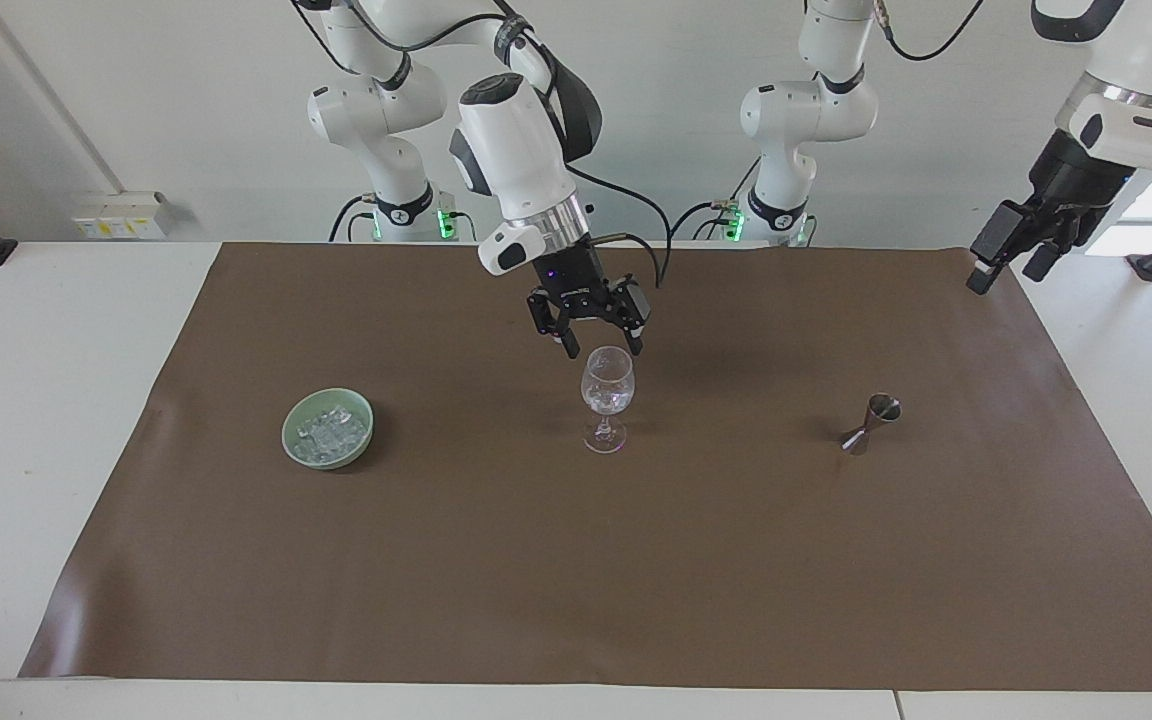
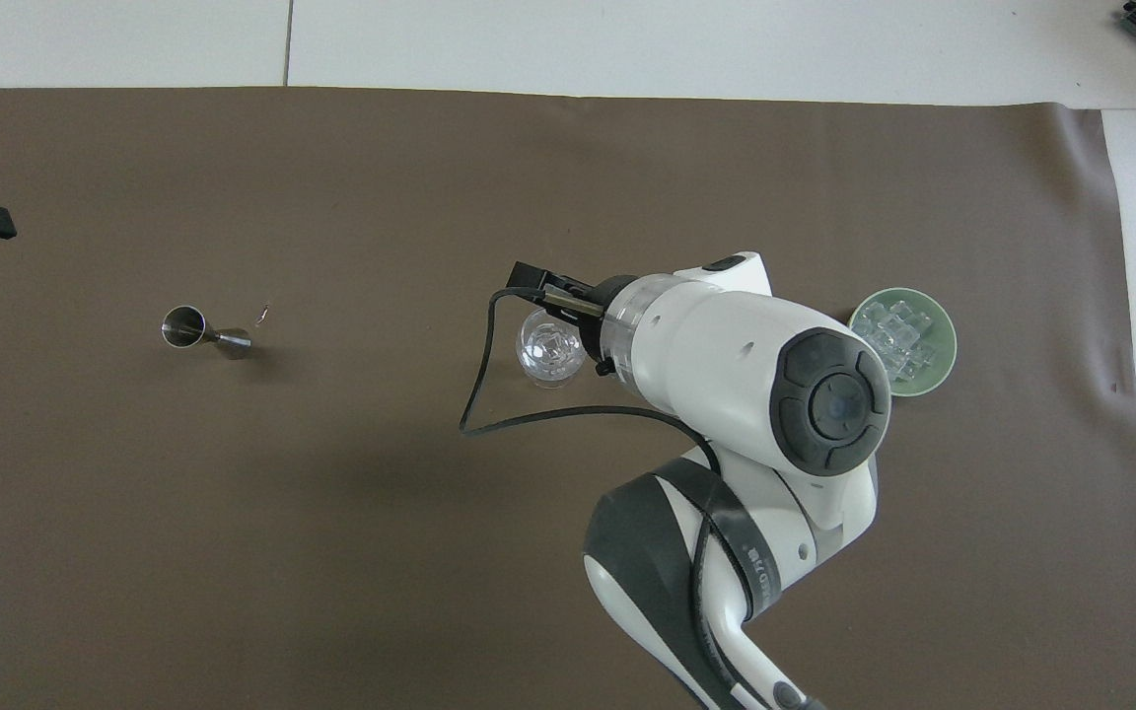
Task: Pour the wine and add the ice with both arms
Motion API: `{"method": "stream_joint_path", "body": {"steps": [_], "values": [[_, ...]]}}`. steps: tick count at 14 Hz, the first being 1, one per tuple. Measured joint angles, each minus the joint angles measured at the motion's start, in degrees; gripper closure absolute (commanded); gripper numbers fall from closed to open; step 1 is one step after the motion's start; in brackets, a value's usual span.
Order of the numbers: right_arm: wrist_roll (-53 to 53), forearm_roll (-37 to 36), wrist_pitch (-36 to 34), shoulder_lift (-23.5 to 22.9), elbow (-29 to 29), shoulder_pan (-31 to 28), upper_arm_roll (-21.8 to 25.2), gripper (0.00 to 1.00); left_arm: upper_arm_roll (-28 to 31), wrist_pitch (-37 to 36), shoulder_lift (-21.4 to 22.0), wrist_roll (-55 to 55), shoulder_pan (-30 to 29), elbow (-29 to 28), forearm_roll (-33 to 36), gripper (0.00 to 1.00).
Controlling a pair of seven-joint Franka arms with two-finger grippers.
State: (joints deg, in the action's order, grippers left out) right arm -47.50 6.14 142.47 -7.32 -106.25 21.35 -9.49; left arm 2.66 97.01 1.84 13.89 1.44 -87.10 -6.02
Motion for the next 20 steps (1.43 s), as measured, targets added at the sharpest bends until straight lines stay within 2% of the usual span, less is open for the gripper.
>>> {"method": "stream_joint_path", "body": {"steps": [2,8,14,20], "values": [[2.0,-3.4,-3.7,1.6,0.3,-2.3,0.2,0.00,0.2,-1.9,-0.2,-2.7,0.0,1.0,0.3,0.00],[11.5,-5.4,-12.7,6.6,0.4,-8.0,0.4,0.00,0.1,-7.4,-0.6,-10.3,-0.1,1.2,2.8,0.00],[14.7,-5.5,-19.4,9.7,1.0,-10.6,0.5,0.00,-0.2,-8.4,1.3,-12.5,1.0,-5.4,2.8,0.00],[19.7,-5.6,-29.9,11.6,5.7,-14.2,0.9,0.00,-0.1,-8.2,1.9,-15.8,1.3,-9.6,2.8,0.00]]}}
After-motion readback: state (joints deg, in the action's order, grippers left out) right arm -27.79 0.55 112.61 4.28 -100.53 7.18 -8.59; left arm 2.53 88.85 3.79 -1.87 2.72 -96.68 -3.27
